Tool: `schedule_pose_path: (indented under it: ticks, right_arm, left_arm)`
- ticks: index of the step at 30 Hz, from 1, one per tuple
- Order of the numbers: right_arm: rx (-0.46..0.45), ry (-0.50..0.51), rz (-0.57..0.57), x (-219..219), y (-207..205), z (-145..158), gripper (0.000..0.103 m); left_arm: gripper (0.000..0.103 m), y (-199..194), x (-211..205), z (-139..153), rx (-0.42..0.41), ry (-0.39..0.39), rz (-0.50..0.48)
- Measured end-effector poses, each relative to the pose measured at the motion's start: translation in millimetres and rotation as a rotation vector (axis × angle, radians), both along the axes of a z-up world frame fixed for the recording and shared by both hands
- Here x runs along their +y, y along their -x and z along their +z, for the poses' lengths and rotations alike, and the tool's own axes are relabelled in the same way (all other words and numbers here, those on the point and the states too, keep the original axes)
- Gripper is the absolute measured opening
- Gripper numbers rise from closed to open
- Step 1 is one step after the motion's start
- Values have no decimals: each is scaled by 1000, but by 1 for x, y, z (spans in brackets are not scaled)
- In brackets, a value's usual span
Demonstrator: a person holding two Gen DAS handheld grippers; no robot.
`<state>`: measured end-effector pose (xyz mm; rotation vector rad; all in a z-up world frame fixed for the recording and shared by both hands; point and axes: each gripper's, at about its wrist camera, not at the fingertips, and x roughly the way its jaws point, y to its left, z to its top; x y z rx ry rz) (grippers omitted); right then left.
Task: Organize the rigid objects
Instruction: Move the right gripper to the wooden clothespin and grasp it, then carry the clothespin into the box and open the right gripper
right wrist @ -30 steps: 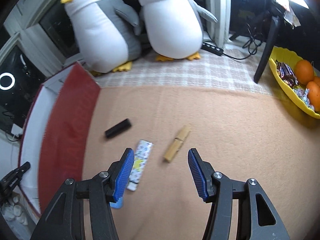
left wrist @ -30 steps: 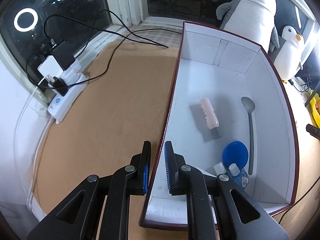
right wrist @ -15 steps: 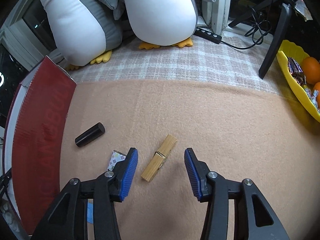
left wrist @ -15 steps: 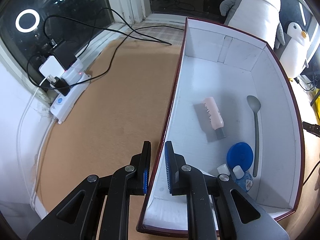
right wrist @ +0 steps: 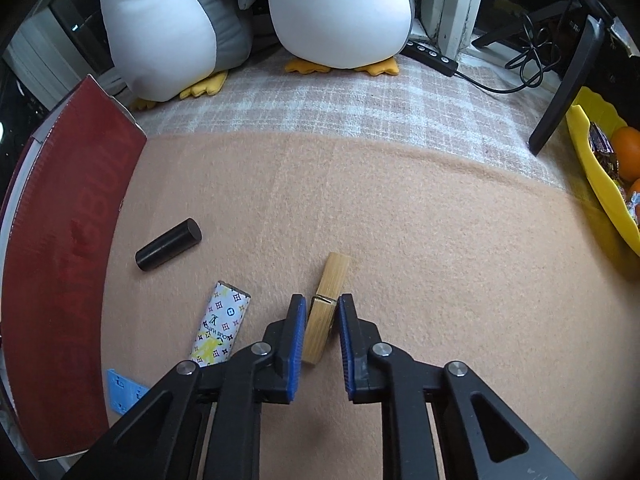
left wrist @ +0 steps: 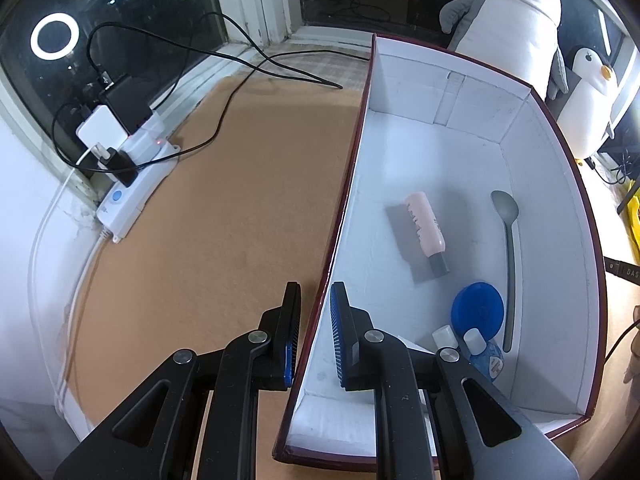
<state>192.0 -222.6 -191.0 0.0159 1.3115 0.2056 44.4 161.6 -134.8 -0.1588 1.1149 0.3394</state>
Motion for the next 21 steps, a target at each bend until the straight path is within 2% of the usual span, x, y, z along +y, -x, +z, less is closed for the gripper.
schedule_pose_path:
  ticks: [7,14,21]
  right_arm:
    - [-16,-5,-17,-7,13,10,12]
    - [-73,-24,1,2,25,45,12]
    - [-137,-41,64,32,38,76,12]
  left_arm:
    - [13,4,1,1,-15,16,-1]
    - [13,10,4,7,-45,33,1]
    - [13,15,8,9,-61,46,0]
